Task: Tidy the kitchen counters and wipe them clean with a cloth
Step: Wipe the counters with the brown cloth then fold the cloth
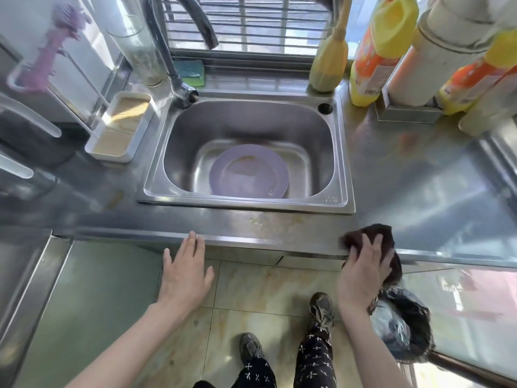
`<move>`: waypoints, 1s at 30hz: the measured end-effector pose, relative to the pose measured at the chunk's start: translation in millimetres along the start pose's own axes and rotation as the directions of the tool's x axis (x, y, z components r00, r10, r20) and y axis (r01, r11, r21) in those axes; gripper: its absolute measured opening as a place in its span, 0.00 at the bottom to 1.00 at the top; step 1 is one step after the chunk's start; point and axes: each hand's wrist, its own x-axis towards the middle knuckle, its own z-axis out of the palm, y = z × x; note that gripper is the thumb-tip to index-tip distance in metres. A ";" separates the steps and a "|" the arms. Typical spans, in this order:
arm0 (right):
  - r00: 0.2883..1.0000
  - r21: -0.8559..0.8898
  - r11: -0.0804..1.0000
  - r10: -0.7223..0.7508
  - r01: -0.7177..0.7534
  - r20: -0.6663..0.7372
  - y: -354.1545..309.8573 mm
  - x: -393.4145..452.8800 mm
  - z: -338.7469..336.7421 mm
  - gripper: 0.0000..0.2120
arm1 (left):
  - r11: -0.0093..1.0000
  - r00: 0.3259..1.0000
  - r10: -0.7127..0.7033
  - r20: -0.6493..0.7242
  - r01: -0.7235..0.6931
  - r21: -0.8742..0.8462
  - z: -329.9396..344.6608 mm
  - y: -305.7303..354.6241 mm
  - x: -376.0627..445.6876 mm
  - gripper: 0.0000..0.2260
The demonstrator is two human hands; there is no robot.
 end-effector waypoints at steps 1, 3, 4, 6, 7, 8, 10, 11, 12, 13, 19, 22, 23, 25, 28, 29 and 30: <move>1.000 0.006 1.000 0.025 -0.025 -0.011 -15.4 -8.0 10.3 0.18 | 1.000 1.000 0.006 -0.010 -0.006 -0.018 1.4 -1.2 -0.8 0.29; 0.980 -0.021 0.980 -0.197 0.197 -0.016 -48.9 -41.0 38.1 0.22 | 0.999 1.000 0.014 -0.027 -0.015 -0.038 5.4 -4.3 -2.6 0.30; 0.928 -0.042 0.927 -0.371 0.372 0.024 -62.7 -62.4 51.4 0.25 | 0.999 0.999 0.018 -0.032 -0.019 -0.040 7.4 -6.0 -3.3 0.30; 0.756 -0.046 0.760 -0.635 0.648 0.161 -76.3 -95.6 63.1 0.27 | 0.999 0.999 0.026 -0.038 -0.028 -0.034 9.8 -9.2 -3.8 0.30; 0.692 -0.028 0.702 -0.692 0.711 0.205 -75.4 -96.9 62.5 0.28 | 0.999 0.999 0.031 -0.040 -0.032 -0.033 9.8 -10.5 -3.7 0.30; 0.659 -0.025 0.673 -0.715 0.739 0.233 -71.5 -88.0 57.6 0.28 | 0.999 0.999 0.033 -0.039 -0.035 -0.040 8.9 -11.6 -3.4 0.30; 0.714 -0.110 0.711 -0.662 0.694 0.226 -52.4 -63.1 42.5 0.24 | 0.997 0.999 0.038 -0.031 -0.040 -0.059 5.6 -13.1 -3.1 0.30; 0.797 -0.163 0.782 -0.577 0.602 0.177 -39.9 -48.8 33.8 0.21 | 0.997 0.999 0.043 -0.030 -0.045 -0.065 4.2 -13.6 -2.9 0.30; 0.887 -0.178 0.870 -0.441 0.460 0.134 -31.5 -34.0 23.1 0.19 | 0.996 0.998 0.047 -0.031 -0.049 -0.071 3.4 -14.1 -2.9 0.29; 0.955 -0.155 0.945 -0.269 0.286 0.124 -29.2 -21.2 14.5 0.19 | 0.995 0.998 0.049 -0.035 -0.052 -0.082 3.0 -14.4 -3.1 0.29; 0.935 -0.135 0.932 -0.313 0.336 0.167 -91.6 -54.3 47.1 0.21 | 0.995 0.997 0.041 -0.060 -0.046 -0.084 5.7 -13.8 -4.3 0.30; 0.708 -0.083 0.728 -0.625 0.681 0.328 -104.2 -93.6 60.1 0.22 | 0.997 0.997 0.045 -0.060 -0.048 -0.061 4.0 -13.3 -4.5 0.30; 0.656 -0.062 0.685 -0.663 0.726 0.361 -102.7 -87.9 58.1 0.22 | 0.997 0.997 0.049 -0.057 -0.052 -0.053 3.0 -13.4 -4.8 0.30; 0.653 -0.119 0.658 -0.677 0.744 0.338 -91.0 -63.1 50.5 0.21 | 0.997 0.997 0.056 -0.055 -0.058 -0.044 0.7 -14.4 -4.6 0.29; 0.877 -0.245 0.846 -0.430 0.474 0.216 -57.2 -25.0 30.7 0.20 | 0.997 0.997 0.058 -0.041 -0.061 -0.056 -3.3 -15.7 -3.8 0.29; 0.945 -0.236 0.920 -0.278 0.313 0.170 -49.2 -11.6 22.9 0.21 | 0.996 0.997 0.060 -0.041 -0.063 -0.066 -4.4 -16.1 -3.5 0.29; 0.984 -0.200 0.969 -0.118 0.142 0.130 -46.9 0.4 16.9 0.21 | 0.995 0.997 0.061 -0.042 -0.065 -0.078 -4.6 -16.6 -3.3 0.28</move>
